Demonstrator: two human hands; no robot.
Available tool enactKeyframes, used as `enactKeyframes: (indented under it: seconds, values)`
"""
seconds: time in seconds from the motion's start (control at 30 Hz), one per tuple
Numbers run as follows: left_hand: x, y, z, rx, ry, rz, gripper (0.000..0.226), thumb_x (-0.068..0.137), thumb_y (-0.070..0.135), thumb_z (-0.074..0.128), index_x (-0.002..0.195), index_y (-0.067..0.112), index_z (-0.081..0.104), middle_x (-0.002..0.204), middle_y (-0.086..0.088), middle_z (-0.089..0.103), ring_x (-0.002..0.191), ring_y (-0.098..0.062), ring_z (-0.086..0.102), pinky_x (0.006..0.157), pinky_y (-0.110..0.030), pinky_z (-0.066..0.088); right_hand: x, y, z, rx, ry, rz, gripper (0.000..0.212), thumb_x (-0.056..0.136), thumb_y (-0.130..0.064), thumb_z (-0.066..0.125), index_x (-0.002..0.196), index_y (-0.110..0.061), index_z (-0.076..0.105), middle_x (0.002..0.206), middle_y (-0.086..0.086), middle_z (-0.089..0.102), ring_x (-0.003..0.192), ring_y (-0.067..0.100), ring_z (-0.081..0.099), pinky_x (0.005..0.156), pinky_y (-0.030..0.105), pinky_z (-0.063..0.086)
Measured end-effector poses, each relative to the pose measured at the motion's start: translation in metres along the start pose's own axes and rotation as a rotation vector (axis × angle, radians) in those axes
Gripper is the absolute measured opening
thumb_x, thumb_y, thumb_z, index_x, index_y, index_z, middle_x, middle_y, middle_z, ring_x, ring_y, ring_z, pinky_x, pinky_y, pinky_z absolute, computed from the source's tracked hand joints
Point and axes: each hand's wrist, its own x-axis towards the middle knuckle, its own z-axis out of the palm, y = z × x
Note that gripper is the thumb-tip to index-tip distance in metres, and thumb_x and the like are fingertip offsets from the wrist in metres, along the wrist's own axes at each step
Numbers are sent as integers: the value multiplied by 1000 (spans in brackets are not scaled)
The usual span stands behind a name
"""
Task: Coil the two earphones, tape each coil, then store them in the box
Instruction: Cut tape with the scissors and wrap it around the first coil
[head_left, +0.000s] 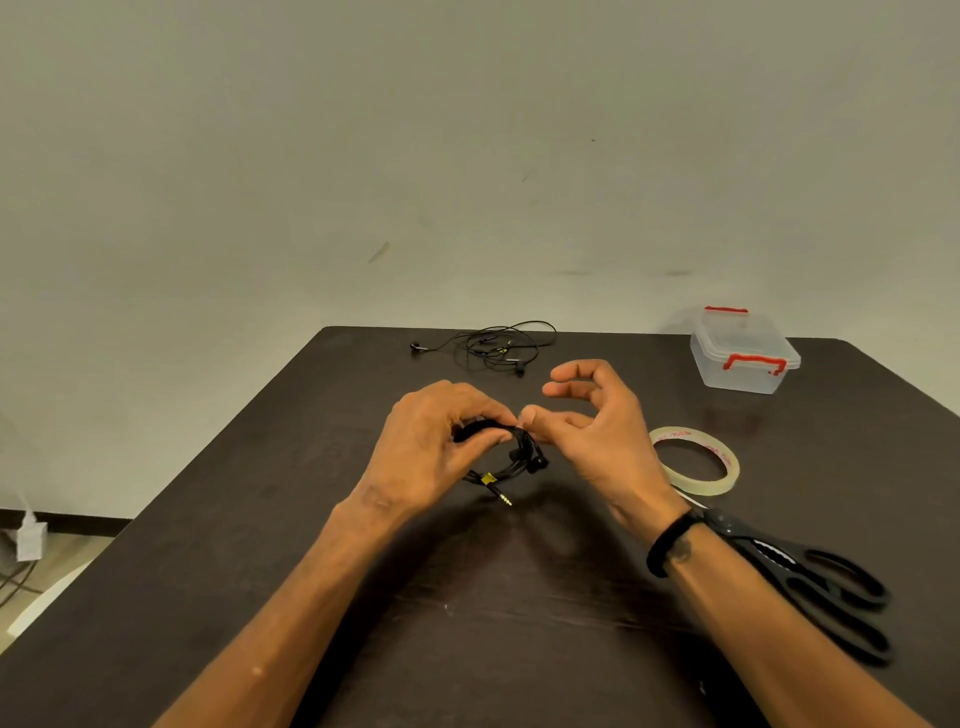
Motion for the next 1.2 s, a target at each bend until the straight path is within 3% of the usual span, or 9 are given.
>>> enactKeyframes:
  seconds: [0.13,0.3,0.43,0.63,0.87,1.03,1.2]
  values:
    - [-1,0,-1,4,38,-8,13,90,32,80,103,31,79,98,18,75,91,-2,67,79,-30,57,-3,-5,-1,-151,43,-242,32,88,-16,81,109,-27,59,109,-6,69,94,10,72,83,29,61]
    - [-1,2,-1,-45,131,-41,15,88,26,82,103,24,80,98,15,75,91,-7,69,79,-33,57,-11,-5,3,-372,-46,-383,28,87,-30,83,106,-26,63,104,-14,68,103,6,67,91,28,56]
    - [-1,4,-2,-78,157,-37,15,87,25,83,102,23,80,99,13,74,94,-9,69,81,-32,57,-10,-3,3,-345,-104,-344,18,91,-30,80,104,-27,68,101,-15,73,103,4,70,95,31,58]
    - [0,4,-3,-86,155,-34,14,88,26,83,101,22,81,98,13,75,96,-8,69,81,-31,56,-6,1,2,-283,-186,-228,14,94,-30,78,107,-30,76,97,-11,77,94,7,74,87,39,62]
    - [0,5,-4,-90,139,-25,18,87,29,83,105,25,82,99,16,76,92,-9,69,77,-31,57,-1,4,0,-94,-267,-40,8,95,-18,77,103,-17,76,92,3,78,84,12,71,88,39,60]
    - [0,4,-4,-275,-19,-158,29,90,23,80,119,24,78,105,13,78,101,-4,73,85,-23,58,-1,4,-3,8,-359,115,4,100,-15,69,101,-13,73,85,3,70,80,15,64,82,36,57]
    - [1,2,-5,-464,-155,-313,25,96,18,74,120,21,78,113,10,79,111,-4,71,99,-29,56,-2,5,-1,-4,-381,166,6,102,-17,67,101,-13,71,86,2,68,82,14,63,89,42,58]
